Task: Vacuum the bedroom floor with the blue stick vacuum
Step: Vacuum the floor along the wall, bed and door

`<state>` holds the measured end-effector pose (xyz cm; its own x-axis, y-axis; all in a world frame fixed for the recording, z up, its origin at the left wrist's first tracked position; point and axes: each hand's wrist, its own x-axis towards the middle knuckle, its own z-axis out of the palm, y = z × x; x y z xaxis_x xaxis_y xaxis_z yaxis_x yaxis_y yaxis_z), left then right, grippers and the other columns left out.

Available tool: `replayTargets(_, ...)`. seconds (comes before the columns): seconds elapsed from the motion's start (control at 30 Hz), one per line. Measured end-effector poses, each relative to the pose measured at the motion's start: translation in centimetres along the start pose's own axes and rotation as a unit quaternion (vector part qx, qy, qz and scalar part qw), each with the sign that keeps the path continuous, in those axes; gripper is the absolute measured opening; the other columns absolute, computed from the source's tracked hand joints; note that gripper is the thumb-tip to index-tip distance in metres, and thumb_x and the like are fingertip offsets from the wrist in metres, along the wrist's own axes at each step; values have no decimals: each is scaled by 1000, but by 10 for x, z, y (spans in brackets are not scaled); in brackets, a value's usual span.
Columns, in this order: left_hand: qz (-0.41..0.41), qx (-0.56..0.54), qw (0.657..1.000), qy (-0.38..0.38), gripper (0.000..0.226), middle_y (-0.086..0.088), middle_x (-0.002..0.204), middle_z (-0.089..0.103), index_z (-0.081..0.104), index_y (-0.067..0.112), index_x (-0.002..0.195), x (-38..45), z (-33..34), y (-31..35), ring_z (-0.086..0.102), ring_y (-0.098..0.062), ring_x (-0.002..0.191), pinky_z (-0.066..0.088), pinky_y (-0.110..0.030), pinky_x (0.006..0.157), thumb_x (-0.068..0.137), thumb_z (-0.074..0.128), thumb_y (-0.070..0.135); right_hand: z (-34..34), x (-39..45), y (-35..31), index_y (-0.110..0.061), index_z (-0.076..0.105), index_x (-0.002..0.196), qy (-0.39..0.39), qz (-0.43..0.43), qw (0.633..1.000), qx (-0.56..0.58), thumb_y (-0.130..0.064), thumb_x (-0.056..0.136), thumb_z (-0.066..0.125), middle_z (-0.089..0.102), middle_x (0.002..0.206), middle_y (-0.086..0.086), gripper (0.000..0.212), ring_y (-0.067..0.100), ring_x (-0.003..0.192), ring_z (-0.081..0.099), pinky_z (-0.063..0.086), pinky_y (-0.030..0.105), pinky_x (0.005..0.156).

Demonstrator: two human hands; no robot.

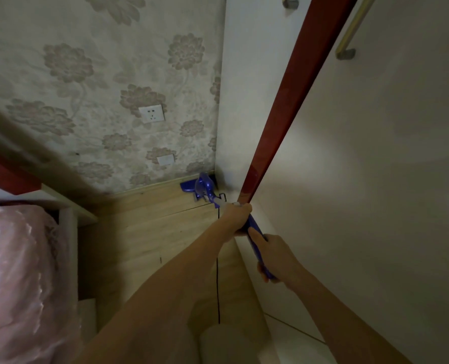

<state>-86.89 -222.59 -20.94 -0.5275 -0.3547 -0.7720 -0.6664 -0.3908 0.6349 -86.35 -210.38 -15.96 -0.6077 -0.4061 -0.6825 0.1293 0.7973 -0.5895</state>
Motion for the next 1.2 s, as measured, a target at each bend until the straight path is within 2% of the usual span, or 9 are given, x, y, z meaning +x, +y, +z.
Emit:
replayTargets(0.4,-17,56,998,20,16,-9,82,53,46,9,90,-32,-28,-21,55,-22,76,52,-33,72,97,42,23,36,-33,-1,-14,47,80,-42,32,994,96,-49,99,42,47,60,3,40,10,38,47,42,22,40)
replayTargets(0.53,-36,20,999,9,29,-8,84,54,44,3,118,-54,-35,-26,55,-16,66,55,-28,62,97,45,24,36,-57,-4,-11,51,83,-39,23,996,80,-52,97,43,46,59,1,45,11,42,46,43,24,45)
replayTargets(0.63,-45,21,999,1,16,-10,91,56,47,6,100,-61,-28,-31,58,-21,79,55,-36,82,97,45,22,29,-69,2,-5,58,99,-35,22,997,67,-53,97,42,52,56,0,51,10,38,49,44,22,42)
replayTargets(0.77,-44,12,999,19,47,-13,100,58,35,1,133,-52,-19,-29,61,-21,83,58,-31,67,94,48,23,24,-59,4,-7,57,93,-21,22,998,59,-53,97,42,54,55,1,48,10,38,50,43,20,41)
replayTargets(0.87,-34,8,999,25,14,-13,95,58,48,7,99,-41,-22,-22,60,-24,86,56,-38,82,96,46,21,26,-37,0,-10,53,86,-23,15,998,53,-52,98,42,52,60,2,45,9,38,49,41,19,40)
replayTargets(0.93,-31,1,999,33,13,-9,81,54,44,10,89,-36,-30,-16,56,-20,73,54,-33,72,98,44,19,32,-23,-5,-12,50,84,-33,13,998,55,-52,99,42,51,63,3,42,7,35,48,41,18,39)
replayTargets(1.0,-17,-8,999,35,15,-8,78,53,47,6,104,-31,-40,-11,54,-16,65,52,-29,61,97,45,19,39,-15,-13,-13,49,86,-43,10,997,69,-52,98,43,51,64,3,41,6,34,48,41,18,38)
replayTargets(1.1,-12,9,999,39,45,-10,82,57,39,1,134,-31,-53,-11,58,-18,66,53,-30,56,96,48,23,48,-13,-19,-11,51,94,-60,5,994,96,-50,99,44,52,66,3,40,9,41,50,43,19,40)
replayTargets(1.2,-7,28,998,56,36,-9,80,57,43,3,126,-41,-65,-21,58,-18,65,52,-28,54,97,46,26,63,-28,-19,-13,53,96,-75,9,991,110,-49,99,44,53,66,2,37,12,48,52,46,24,46)
